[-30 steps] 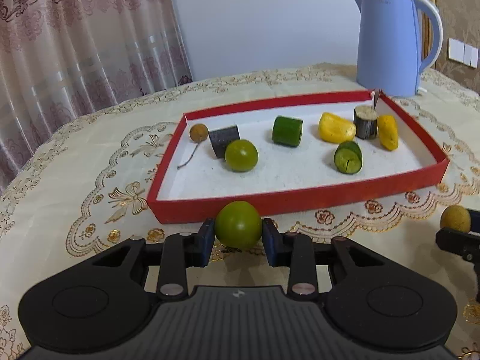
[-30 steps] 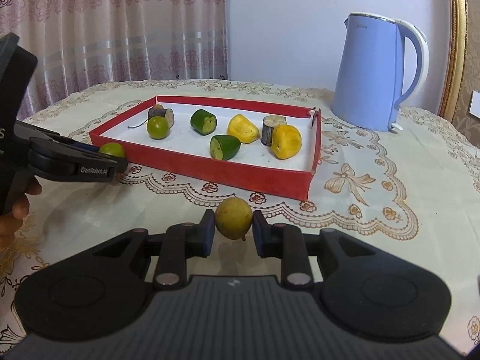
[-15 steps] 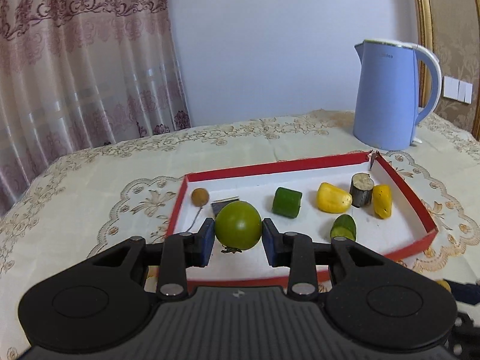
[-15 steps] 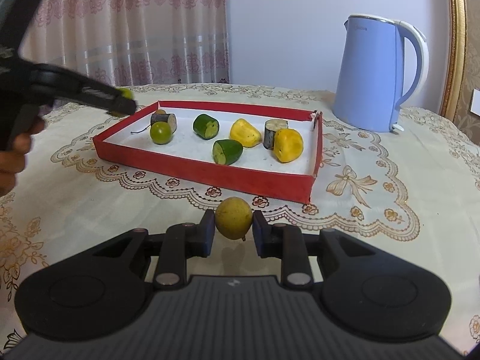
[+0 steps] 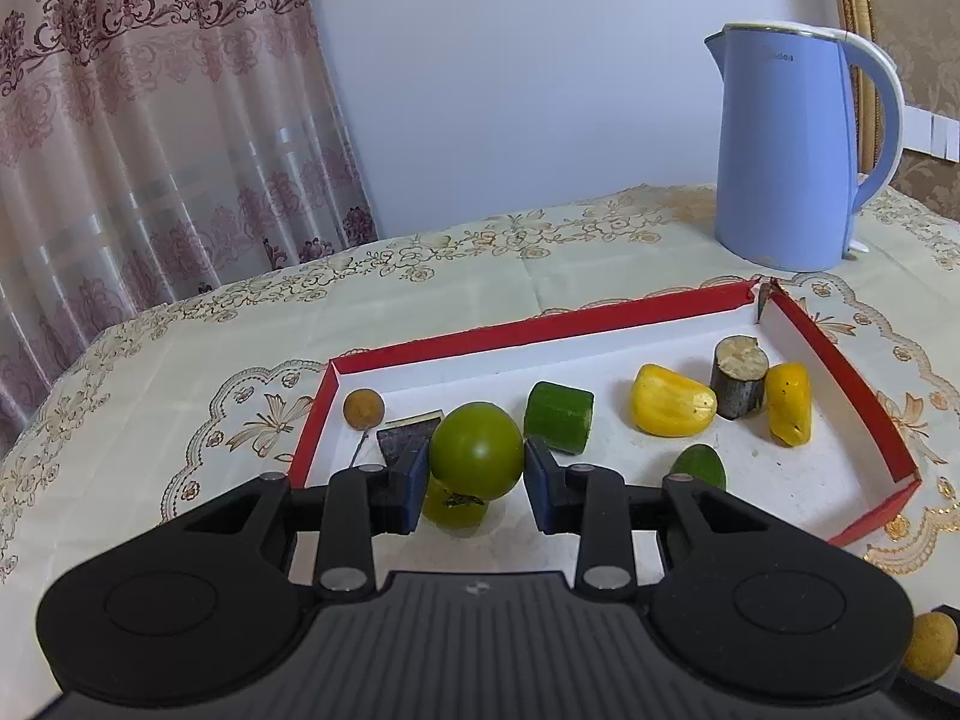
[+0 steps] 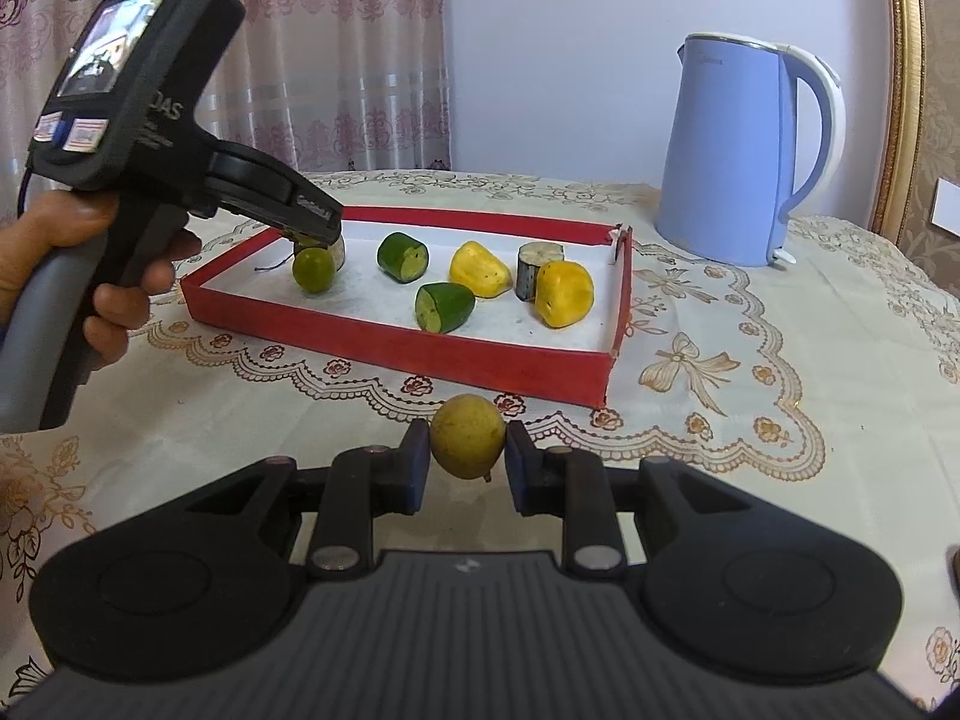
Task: Organize fruits
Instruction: 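Carry the round green fruit over the tray with the left tool while the right tool holds the yellow fruit, then lower the round green fruit into the tray and open the left tool, then carry the round yellow fruit over the tray with the right tool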
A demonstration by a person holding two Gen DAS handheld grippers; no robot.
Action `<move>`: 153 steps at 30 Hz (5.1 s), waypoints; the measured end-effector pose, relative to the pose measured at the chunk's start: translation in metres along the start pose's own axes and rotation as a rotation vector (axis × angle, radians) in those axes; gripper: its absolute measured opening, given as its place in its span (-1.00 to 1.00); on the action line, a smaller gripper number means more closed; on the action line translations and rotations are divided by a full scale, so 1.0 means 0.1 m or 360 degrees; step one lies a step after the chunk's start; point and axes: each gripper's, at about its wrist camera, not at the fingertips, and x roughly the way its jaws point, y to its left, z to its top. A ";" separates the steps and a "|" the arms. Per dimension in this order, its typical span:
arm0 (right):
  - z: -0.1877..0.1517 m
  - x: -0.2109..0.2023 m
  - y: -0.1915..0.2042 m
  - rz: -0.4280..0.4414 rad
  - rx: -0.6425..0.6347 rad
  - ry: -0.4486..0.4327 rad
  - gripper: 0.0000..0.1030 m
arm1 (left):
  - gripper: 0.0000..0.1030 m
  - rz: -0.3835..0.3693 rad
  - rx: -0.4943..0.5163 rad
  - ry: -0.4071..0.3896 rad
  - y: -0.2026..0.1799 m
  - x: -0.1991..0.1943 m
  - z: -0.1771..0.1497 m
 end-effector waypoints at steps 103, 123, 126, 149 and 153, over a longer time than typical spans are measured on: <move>-0.01 -0.09 0.02 0.0011 -0.0033 -0.0008 -0.51 | 0.17 -0.0076 -0.0008 0.0114 -0.23 0.10 -0.19; 0.12 0.01 -0.01 0.0027 -0.0017 -0.0053 -0.51 | 0.28 -0.0017 -0.0133 0.0060 0.03 -0.15 -0.23; 0.19 0.08 -0.03 0.0025 -0.0022 -0.0064 -0.51 | 0.28 -0.0007 -0.0163 0.0037 0.08 -0.24 -0.25; 0.64 0.69 -0.18 -0.0067 0.0109 -0.0185 -0.51 | 0.46 0.0031 -0.0308 0.0010 0.29 -0.28 -0.58; 0.59 0.75 -0.23 -0.0078 0.0134 -0.0174 -0.51 | 0.47 0.0050 -0.0308 -0.0019 0.30 -0.28 -0.60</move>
